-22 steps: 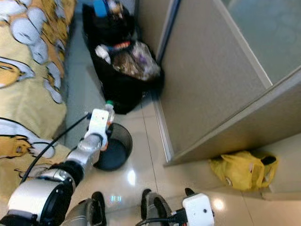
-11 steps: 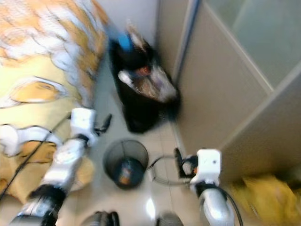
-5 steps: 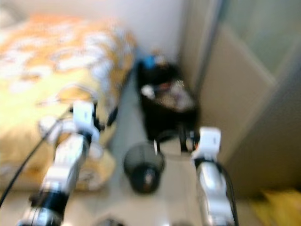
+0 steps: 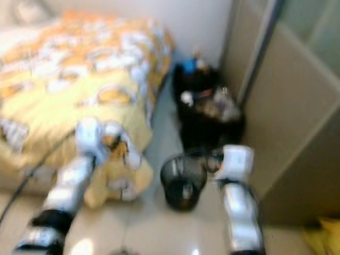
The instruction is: Clean up the room
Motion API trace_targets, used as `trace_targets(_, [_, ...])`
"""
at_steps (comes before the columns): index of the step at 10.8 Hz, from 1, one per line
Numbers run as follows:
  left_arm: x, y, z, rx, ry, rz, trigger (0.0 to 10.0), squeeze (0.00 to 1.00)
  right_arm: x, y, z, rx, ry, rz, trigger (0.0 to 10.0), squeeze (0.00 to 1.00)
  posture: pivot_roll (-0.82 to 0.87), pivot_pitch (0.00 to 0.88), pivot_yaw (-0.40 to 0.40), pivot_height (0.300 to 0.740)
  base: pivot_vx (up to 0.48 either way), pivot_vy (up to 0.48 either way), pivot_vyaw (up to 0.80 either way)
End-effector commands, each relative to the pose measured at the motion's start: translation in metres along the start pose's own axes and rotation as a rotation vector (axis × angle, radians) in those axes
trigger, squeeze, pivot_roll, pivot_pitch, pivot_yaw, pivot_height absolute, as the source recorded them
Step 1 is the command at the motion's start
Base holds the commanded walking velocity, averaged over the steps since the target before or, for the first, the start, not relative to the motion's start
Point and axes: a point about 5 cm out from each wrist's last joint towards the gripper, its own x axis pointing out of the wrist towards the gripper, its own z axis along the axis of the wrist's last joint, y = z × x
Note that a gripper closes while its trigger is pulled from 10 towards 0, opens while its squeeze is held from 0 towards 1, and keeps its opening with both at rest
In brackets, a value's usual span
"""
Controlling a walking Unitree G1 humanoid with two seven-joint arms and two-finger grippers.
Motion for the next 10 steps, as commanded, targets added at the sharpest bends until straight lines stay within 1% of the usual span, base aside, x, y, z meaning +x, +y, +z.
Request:
trace_targets(1, [0.005, -0.01, 0.008, -0.007, -0.025, -0.03, 10.0, 0.0, -0.001, -0.011, 0.0, -0.007, -0.005, -0.027, 10.0, 0.0, -0.02, 0.0, 0.036, 0.74, 0.0, 0.472, 0.0])
trace_targets(2, [0.009, -0.007, 0.01, -0.005, -0.033, -0.031, 10.0, 0.0, 0.0, -0.011, -0.001, -0.015, -0.002, -0.021, 10.0, 0.0, -0.02, 0.0, 0.033, 0.74, 0.0, 0.48, 0.0])
trace_targets(3, [0.011, -0.004, 0.012, 0.026, -0.038, -0.048, 10.0, 0.0, 0.0, -0.011, -0.001, -0.019, -0.004, -0.014, 10.0, 0.0, -0.02, 0.0, 0.032, 0.74, 0.0, 0.48, 0.0])
trace_targets(4, [0.011, -0.002, 0.012, 0.032, -0.035, -0.051, 10.0, 0.0, 0.0, -0.011, -0.002, -0.021, -0.004, -0.012, 10.0, 0.0, -0.02, 0.0, 0.032, 0.74, 0.0, 0.48, 0.0])
trace_targets(5, [0.012, -0.001, 0.012, 0.027, -0.03, -0.05, 10.0, 0.0, -0.001, -0.011, -0.005, -0.036, 0.015, -0.01, 10.0, 0.0, -0.02, 0.0, 0.033, 0.74, 0.0, 0.48, -0.8])
trace_targets(6, [0.013, -0.007, 0.01, 0.019, -0.028, -0.057, 10.0, 0.0, -0.001, -0.009, -0.008, -0.037, 0.027, -0.002, 10.0, 0.0, -0.02, 0.0, 0.034, 0.74, 0.0, 0.48, -0.8])
trace_targets(8, [0.013, -0.01, 0.007, 0.014, -0.024, -0.047, 10.0, 0.0, -0.001, -0.008, -0.009, -0.046, 0.024, 0.012, 10.0, 0.0, -0.02, 0.0, 0.032, 0.74, 0.0, 0.48, 0.0])
trace_targets(10, [0.013, -0.008, 0.005, 0.011, -0.024, -0.01, 10.0, 0.0, -0.004, -0.008, -0.013, -0.044, 0.04, 0.018, 10.0, 0.0, -0.02, 0.0, 0.03, 0.74, 0.0, 0.48, 0.0])
